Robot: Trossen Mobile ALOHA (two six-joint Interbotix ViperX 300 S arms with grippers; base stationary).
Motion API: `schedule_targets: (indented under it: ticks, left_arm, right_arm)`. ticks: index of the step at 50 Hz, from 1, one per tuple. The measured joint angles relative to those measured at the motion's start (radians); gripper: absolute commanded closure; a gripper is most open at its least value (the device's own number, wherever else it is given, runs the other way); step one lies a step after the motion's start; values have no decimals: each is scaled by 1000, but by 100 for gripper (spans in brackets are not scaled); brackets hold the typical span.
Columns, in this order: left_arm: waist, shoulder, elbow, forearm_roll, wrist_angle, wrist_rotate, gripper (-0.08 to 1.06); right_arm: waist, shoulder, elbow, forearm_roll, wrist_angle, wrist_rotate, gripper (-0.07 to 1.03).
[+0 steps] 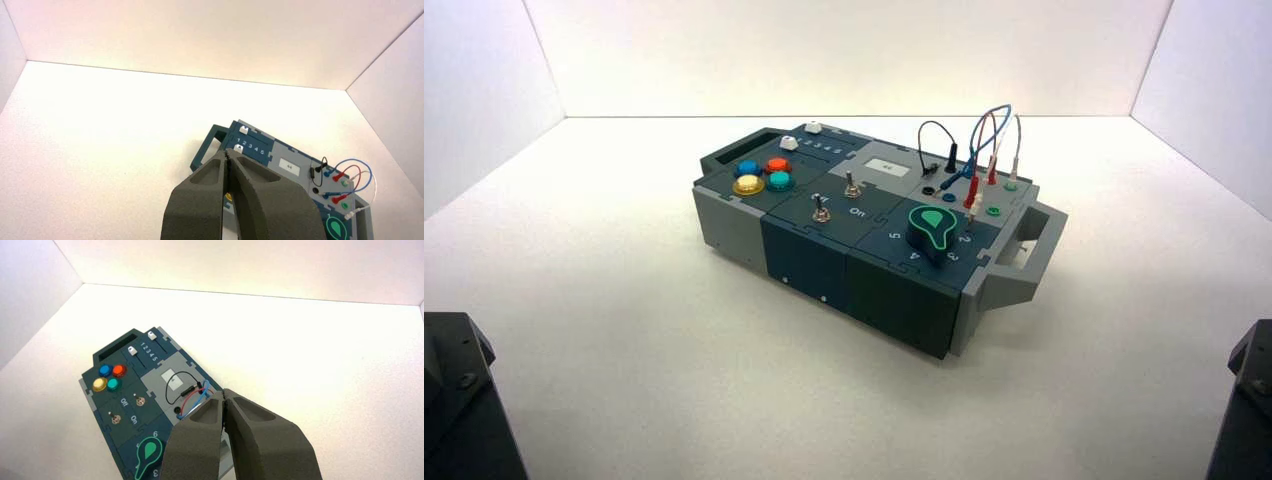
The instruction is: Move the box to the left.
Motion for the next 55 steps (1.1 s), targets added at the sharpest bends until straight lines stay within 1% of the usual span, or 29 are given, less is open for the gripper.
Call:
schedule_targets:
  ticks: [18, 25, 30, 33, 37, 40, 41, 42, 45, 46, 51, 55]
  left_arm:
    - [0, 5, -2, 0, -2, 0, 101]
    - [0, 28, 0, 0, -6, 0, 101]
    - [0, 72, -2, 0, -9, 0, 101]
    - [0, 110, -2, 0, -11, 0, 101]
    - [0, 175, -2, 0, -12, 9, 101]
    - [0, 212, -2, 0, -12, 15, 101]
    - [0, 225, -2, 0, -14, 18, 101]
    - [0, 252, -3, 0, -12, 23, 101]
    - [0, 293, -11, 0, -14, 29, 101]
    - [-2, 325, -20, 2, -14, 34, 101]
    - [-5, 414, -55, 2, -15, 44, 101]
    - [-20, 488, -91, 2, -20, 52, 101]
  right_arm:
    - [0, -2, 0, 2, 0, 0, 99]
    - [5, 2, 0, 6, 2, 0, 99]
    - [23, 14, 0, 18, 3, 0, 99]
    - [44, 35, 0, 25, 9, 0, 99]
    - [66, 71, 0, 32, 25, 3, 99]
    - [69, 101, 0, 54, 37, 3, 99]
    - [69, 114, 0, 69, 41, 3, 99]
    - [69, 140, 0, 94, 49, 3, 98]
    - [71, 176, 0, 132, 60, 3, 98]
    - [69, 189, 0, 146, 61, 5, 99]
    - [71, 245, 0, 207, 69, 3, 99]
    - [71, 270, 0, 233, 69, 3, 98]
